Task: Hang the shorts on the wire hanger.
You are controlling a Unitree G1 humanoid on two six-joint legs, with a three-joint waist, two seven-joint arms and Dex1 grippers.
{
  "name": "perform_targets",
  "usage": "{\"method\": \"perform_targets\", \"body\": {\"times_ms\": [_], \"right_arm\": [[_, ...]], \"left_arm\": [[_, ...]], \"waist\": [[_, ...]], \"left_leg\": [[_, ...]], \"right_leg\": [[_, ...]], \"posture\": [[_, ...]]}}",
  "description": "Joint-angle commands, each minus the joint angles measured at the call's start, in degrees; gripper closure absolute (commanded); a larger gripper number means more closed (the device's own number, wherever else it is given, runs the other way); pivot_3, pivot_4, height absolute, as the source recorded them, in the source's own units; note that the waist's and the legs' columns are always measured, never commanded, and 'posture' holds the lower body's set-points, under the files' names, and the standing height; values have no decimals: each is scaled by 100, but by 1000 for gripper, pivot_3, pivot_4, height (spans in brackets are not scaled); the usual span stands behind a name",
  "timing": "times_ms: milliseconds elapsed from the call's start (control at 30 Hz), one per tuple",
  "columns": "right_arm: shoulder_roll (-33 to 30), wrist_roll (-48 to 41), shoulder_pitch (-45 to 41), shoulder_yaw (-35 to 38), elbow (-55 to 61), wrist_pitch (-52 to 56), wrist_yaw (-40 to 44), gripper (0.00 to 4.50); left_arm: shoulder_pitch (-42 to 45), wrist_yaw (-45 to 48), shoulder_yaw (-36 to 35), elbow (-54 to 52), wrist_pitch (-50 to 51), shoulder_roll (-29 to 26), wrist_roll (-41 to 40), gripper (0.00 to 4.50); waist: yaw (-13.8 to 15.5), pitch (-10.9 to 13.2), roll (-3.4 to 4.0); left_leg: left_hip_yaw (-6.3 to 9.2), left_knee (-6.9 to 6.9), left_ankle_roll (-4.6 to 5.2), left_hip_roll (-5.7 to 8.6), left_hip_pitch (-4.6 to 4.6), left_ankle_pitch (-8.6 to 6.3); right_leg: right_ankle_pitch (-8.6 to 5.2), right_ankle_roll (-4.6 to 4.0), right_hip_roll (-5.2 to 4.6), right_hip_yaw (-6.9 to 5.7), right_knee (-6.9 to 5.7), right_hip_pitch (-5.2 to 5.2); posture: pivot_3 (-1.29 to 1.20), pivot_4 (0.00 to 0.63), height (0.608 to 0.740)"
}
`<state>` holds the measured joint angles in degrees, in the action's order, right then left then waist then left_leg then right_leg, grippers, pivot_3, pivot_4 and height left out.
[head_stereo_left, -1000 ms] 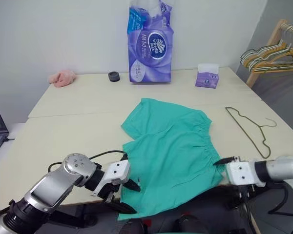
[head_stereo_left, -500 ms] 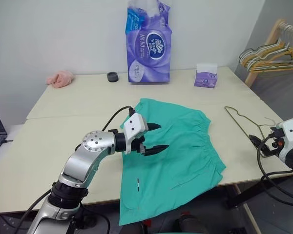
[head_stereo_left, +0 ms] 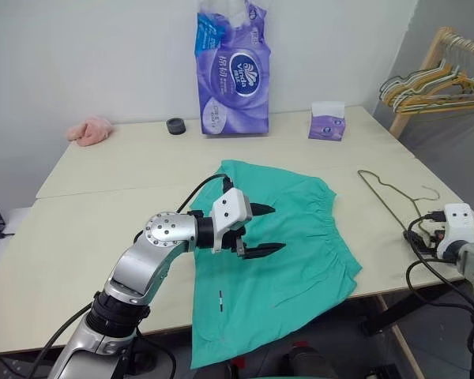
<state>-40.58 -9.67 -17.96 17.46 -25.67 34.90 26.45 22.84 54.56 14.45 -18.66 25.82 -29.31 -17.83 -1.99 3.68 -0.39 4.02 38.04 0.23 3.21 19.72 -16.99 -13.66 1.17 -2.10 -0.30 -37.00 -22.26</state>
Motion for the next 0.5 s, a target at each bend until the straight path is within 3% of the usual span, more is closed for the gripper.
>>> {"method": "perform_targets", "body": {"times_ms": [33, 67, 167, 267, 467, 500], "right_arm": [[-163, 30, -435, -47, -634, 105, 42, 123], [-150, -33, -538, -9, -807, 218, 37, 123], [-117, -145, -705, 97, -1180, 315, 15, 732], [-52, -336, -672, 226, -1024, 288, 165, 1697], [-122, -436, -224, 212, -150, 267, 335, 1697], [-149, -384, -131, 184, -65, 230, 299, 1522]], "left_arm": [[77, -7, -21, -244, -55, -25, -25, 525], [82, -15, -13, -246, -54, -17, -23, 525], [98, -34, 6, -242, -57, 6, -7, 488], [82, -76, 6, -254, -65, 32, 6, 488], [9, -102, 2, -300, -69, 17, 20, 488], [11, -100, 12, -296, -75, 20, 28, 488]], "waist": [[-2, 0, -1], [-2, 0, -2], [-1, 0, -5], [1, 0, -10], [-1, 1, -6], [1, 1, -5]], "left_leg": [[-2, 2, 0, 0, -1, 0], [-2, 2, 1, 1, -2, 0], [0, 3, 1, 0, -3, 0], [0, 3, 1, 1, -3, 0], [1, 1, 2, -2, -1, 0], [1, 1, 2, -2, -2, 0]], "right_leg": [[2, 3, 0, 2, 0, 1], [3, 5, 0, 3, 1, 3], [4, 4, 0, 1, 2, 6], [3, 4, 0, 1, 3, 7], [-1, 13, 0, 2, 2, 6], [-1, 13, 0, 2, 2, 5]], "posture": [[-87, 30, 740], [-88, 32, 740], [-85, 35, 740], [-85, 35, 740], [-81, 37, 740], [-82, 36, 740]]}}
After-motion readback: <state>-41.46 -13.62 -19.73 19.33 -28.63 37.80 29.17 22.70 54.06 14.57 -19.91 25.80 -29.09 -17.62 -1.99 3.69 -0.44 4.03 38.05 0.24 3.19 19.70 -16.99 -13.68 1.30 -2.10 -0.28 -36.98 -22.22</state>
